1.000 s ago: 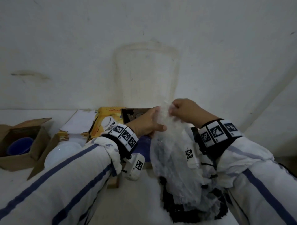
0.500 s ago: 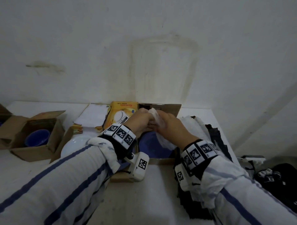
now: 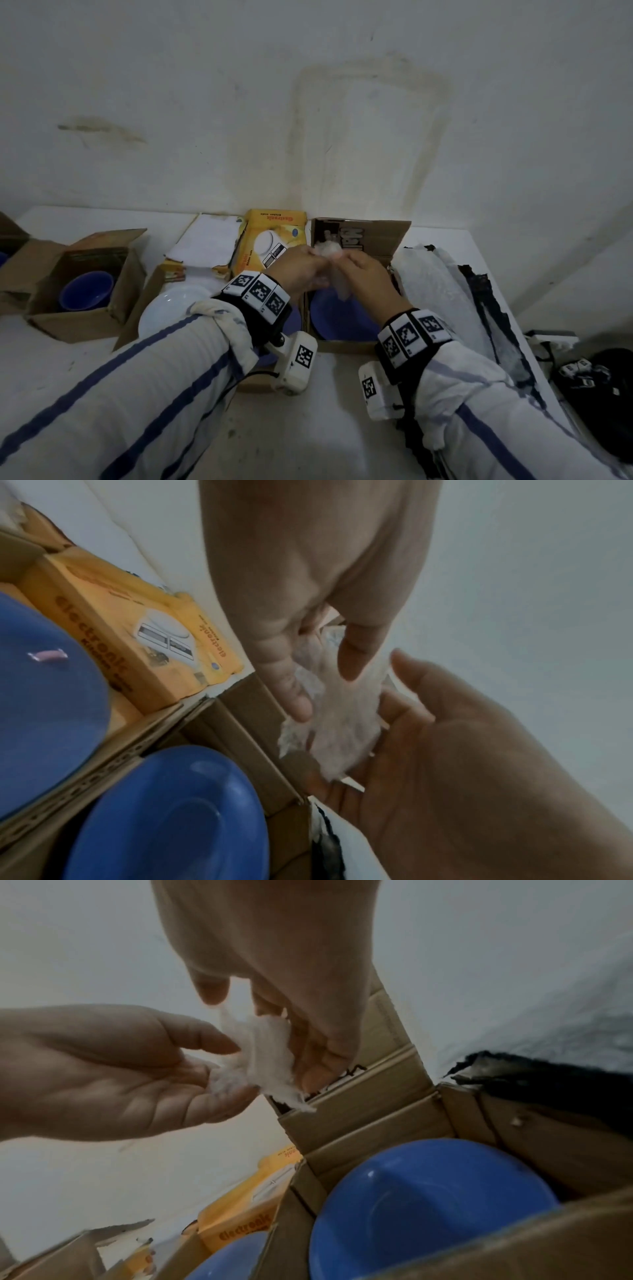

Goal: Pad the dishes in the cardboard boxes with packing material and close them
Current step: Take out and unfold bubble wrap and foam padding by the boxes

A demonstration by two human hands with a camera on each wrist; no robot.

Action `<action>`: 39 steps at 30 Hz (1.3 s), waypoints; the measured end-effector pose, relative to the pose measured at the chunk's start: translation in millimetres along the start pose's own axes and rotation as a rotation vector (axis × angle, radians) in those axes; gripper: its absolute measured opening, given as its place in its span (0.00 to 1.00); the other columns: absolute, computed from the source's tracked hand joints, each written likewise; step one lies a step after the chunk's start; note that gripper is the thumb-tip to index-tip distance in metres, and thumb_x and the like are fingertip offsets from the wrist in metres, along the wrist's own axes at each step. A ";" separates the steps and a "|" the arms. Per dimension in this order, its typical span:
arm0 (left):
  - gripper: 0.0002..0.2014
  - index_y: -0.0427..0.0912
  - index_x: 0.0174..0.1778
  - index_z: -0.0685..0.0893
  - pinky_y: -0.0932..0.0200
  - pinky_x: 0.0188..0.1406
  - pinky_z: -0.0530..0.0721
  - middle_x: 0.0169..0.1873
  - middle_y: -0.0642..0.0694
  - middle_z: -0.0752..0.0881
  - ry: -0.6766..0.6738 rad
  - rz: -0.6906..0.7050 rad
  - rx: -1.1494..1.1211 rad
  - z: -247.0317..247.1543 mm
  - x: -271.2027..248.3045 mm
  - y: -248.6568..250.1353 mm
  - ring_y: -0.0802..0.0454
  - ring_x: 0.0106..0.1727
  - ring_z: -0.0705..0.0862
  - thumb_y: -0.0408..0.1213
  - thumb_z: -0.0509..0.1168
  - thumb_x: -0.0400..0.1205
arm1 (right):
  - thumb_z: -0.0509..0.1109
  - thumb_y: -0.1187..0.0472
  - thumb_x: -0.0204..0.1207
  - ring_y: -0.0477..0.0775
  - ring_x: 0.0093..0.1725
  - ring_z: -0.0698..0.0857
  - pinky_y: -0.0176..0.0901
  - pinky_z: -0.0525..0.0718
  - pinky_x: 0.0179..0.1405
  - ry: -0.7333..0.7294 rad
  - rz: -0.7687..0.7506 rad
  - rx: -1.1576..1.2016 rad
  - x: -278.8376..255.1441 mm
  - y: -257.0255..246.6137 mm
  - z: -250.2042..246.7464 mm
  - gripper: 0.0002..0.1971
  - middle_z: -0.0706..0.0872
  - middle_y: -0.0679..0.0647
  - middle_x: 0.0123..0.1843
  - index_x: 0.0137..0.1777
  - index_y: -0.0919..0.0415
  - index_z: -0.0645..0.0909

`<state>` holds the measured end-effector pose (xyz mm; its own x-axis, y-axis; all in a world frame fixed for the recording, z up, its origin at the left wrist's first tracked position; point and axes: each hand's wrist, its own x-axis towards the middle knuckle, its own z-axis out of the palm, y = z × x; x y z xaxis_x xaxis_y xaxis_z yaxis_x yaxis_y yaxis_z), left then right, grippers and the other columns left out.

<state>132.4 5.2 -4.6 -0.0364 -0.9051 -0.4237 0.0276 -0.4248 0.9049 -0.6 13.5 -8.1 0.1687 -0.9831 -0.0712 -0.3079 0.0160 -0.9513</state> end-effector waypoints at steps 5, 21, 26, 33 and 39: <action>0.10 0.38 0.42 0.79 0.53 0.46 0.86 0.39 0.41 0.82 -0.069 0.020 0.217 -4.6 4.2 -10.3 0.47 0.41 0.84 0.19 0.61 0.78 | 0.71 0.60 0.74 0.55 0.43 0.82 0.53 0.85 0.46 -0.039 0.117 -0.123 10.2 13.0 5.5 0.08 0.81 0.53 0.40 0.40 0.55 0.73; 0.36 0.50 0.82 0.60 0.59 0.50 0.79 0.76 0.43 0.71 -0.212 0.065 0.659 -36.3 50.3 -3.9 0.38 0.70 0.76 0.20 0.61 0.80 | 0.60 0.62 0.82 0.63 0.66 0.80 0.46 0.76 0.61 -0.136 0.271 -0.667 60.6 31.5 43.3 0.16 0.82 0.64 0.65 0.67 0.68 0.77; 0.37 0.59 0.80 0.61 0.63 0.52 0.74 0.76 0.46 0.69 -0.256 0.052 0.735 -50.9 65.1 -5.8 0.52 0.70 0.73 0.26 0.65 0.80 | 0.70 0.61 0.74 0.63 0.66 0.80 0.51 0.79 0.55 -0.502 0.261 -1.006 85.9 42.1 60.1 0.22 0.78 0.60 0.69 0.68 0.59 0.75; 0.35 0.59 0.76 0.68 0.56 0.46 0.87 0.72 0.37 0.74 -0.221 0.011 0.647 -51.8 68.8 -11.4 0.44 0.56 0.81 0.18 0.59 0.80 | 0.63 0.56 0.79 0.64 0.65 0.80 0.59 0.80 0.62 -0.569 0.291 -1.098 91.3 49.1 65.0 0.18 0.80 0.59 0.66 0.68 0.57 0.77; 0.33 0.54 0.80 0.62 0.63 0.56 0.78 0.78 0.43 0.69 -0.232 0.062 0.800 -52.7 70.1 -11.6 0.41 0.71 0.77 0.24 0.61 0.82 | 0.63 0.63 0.79 0.61 0.67 0.80 0.51 0.79 0.65 -0.693 0.248 -1.042 90.0 14.0 33.4 0.18 0.81 0.59 0.67 0.68 0.60 0.79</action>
<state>182.2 -54.4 -46.9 -0.2653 -0.8620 -0.4319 -0.6780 -0.1517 0.7192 41.5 -68.7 -37.9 0.3563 -0.6686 -0.6527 -0.9340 -0.2748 -0.2283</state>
